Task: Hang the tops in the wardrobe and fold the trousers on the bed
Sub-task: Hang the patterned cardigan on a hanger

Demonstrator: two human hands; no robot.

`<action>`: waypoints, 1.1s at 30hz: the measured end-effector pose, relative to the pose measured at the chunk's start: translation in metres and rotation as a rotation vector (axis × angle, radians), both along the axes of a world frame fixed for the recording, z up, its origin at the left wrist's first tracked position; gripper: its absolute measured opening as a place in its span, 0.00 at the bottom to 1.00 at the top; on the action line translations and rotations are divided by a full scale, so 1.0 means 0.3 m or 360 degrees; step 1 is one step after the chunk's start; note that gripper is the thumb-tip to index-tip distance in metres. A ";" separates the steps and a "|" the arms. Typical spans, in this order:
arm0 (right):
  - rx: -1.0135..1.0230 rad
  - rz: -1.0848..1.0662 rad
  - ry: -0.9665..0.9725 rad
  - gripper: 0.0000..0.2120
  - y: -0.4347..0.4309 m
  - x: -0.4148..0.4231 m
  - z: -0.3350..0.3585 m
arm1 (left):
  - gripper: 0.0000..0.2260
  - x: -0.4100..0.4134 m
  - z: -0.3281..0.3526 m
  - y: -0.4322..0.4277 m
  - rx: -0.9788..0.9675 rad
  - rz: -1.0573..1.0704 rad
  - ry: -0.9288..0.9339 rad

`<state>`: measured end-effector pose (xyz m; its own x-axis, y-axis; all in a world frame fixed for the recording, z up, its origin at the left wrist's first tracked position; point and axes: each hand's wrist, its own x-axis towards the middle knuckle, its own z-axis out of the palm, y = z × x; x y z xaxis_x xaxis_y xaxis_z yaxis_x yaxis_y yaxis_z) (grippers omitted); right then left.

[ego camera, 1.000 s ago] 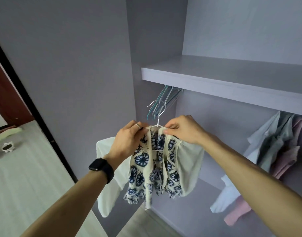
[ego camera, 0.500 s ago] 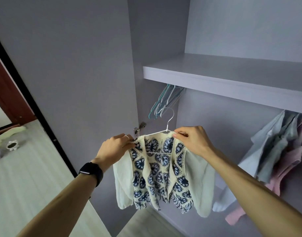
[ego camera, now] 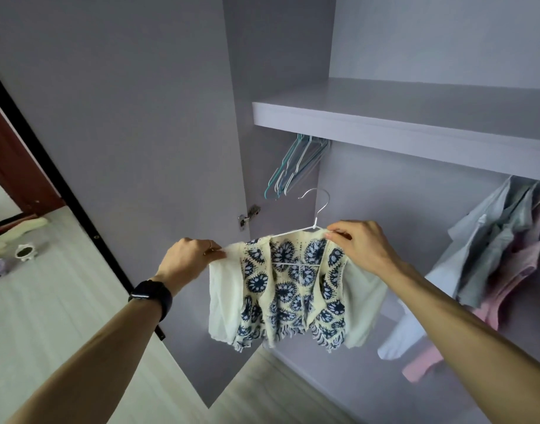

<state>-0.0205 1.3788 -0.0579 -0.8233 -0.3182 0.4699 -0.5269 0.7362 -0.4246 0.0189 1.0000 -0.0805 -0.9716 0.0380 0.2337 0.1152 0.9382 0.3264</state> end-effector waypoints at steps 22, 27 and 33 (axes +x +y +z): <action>-0.0110 -0.0011 0.0045 0.07 0.037 0.031 -0.051 | 0.03 -0.064 0.110 0.246 0.0432 -0.0151 0.0013; -0.0031 0.0050 0.0080 0.07 -0.030 0.032 -0.052 | 0.07 -0.067 0.145 0.341 0.0559 -0.0300 0.0047; -0.0126 0.0066 0.0050 0.07 -0.090 0.039 -0.024 | 0.16 -0.056 0.174 0.413 0.0344 -0.0507 -0.0087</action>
<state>-0.0089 1.3517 -0.0649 -0.7946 -0.3124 0.5206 -0.5703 0.6783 -0.4634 0.0021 1.1239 -0.0283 -0.9303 0.2952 0.2175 0.3665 0.7672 0.5264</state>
